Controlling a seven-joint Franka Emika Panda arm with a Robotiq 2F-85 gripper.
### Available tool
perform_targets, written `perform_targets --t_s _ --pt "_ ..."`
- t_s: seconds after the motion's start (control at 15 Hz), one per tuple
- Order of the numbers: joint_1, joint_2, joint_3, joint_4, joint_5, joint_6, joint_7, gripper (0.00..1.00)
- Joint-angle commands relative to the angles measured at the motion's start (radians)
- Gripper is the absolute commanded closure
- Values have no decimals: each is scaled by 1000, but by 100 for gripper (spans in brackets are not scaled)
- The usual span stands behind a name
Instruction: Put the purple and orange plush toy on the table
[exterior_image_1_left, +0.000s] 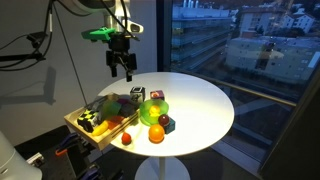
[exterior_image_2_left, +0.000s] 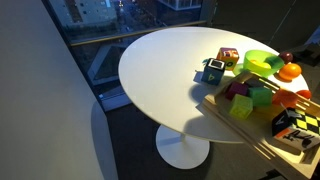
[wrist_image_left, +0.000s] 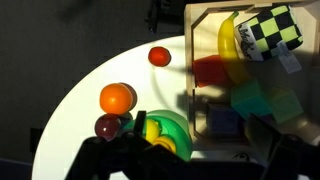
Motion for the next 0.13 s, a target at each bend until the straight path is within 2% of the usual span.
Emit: perform_targets --t_s 0.0,0.07 --pt "6 1 -6 1 -2 -2 2 0" --pt "6 1 -6 1 -2 -2 2 0"
